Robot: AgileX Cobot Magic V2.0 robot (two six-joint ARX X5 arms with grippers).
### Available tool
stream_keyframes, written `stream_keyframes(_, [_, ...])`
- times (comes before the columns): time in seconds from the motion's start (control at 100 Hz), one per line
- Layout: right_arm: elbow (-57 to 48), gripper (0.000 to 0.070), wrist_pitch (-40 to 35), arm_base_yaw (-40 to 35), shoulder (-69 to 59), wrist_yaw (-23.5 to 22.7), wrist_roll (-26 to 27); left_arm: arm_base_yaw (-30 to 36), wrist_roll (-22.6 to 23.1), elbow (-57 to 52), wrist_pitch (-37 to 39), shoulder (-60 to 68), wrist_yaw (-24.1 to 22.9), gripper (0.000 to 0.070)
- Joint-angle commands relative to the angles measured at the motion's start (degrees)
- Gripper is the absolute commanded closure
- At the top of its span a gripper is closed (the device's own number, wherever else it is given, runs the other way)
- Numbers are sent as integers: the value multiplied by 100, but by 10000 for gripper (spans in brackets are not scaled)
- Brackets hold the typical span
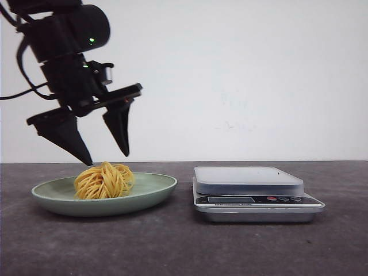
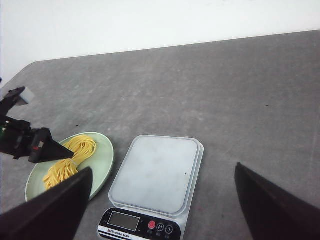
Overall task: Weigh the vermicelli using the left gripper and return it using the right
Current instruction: 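Lower the left gripper onto the vermicelli bundle and close on it, then lift the vermicelli with the left gripper and carry it over the scale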
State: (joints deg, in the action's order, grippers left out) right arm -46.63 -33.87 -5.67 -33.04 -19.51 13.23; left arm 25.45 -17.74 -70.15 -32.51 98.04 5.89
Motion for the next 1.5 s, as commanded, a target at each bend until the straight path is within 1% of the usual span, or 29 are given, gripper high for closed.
stream_keyframes(0.0, [-109,124,33,-22,-22,-24,-87,70,-85,-120,-52,149,-105,271])
stream_keyframes(0.07, [-109,124,28,-22,-22,-68,-85,109,-83,-120,-127,177,-299,271])
stream_keyframes(0.12, [-109,125,33,-22,-22,-157,-83,120,-81,-120,-184,186,-350,271])
stream_keyframes(0.38, [-109,125,31,-22,-20,-219,-79,131,-125,-120,-227,363,-448,278])
stream_keyframes(0.54, [-109,125,20,-22,-17,-243,-83,131,-254,-120,-157,525,-446,290])
stream_keyframes(0.61, [-109,126,17,-22,-17,-306,-81,131,-249,-120,-155,599,-446,353])
stream_keyframes(0.65, [-109,126,17,-20,-17,-304,-83,131,-254,-120,-155,638,-442,371])
stream_keyframes(0.71, [-109,127,20,-20,-17,-304,-83,144,-254,-120,-133,710,-411,418])
stream_keyframes(0.76, [-109,128,17,-20,-17,-302,-85,157,-251,-120,-120,758,-409,489])
stream_keyframes(0.84, [-109,150,15,-22,-17,-304,-85,168,-251,-120,-83,787,-378,642])
stream_keyframes(0.88, [-109,150,11,-20,-17,-304,-85,190,-249,-122,-44,787,-376,700])
stream_keyframes(1.03, [-109,150,-11,-20,-17,-302,-96,199,-247,-168,-15,772,-376,696])
stream_keyframes(1.17, [-109,151,-107,-20,-17,-295,-175,199,-243,-240,-157,634,-372,696])
stream_keyframes(1.25, [-109,152,-116,-20,-17,-297,-175,201,-232,-337,-245,452,-249,696])
stream_keyframes(1.34, [-109,152,-120,-20,-17,-299,-175,201,-328,-442,-221,149,94,696])
stream_keyframes(1.43, [-109,151,-136,-20,-17,-299,-173,201,-485,-557,-131,-177,562,696])
stream_keyframes(1.49, [-109,152,-136,-20,-17,-299,-173,223,-680,-590,31,-361,981,696])
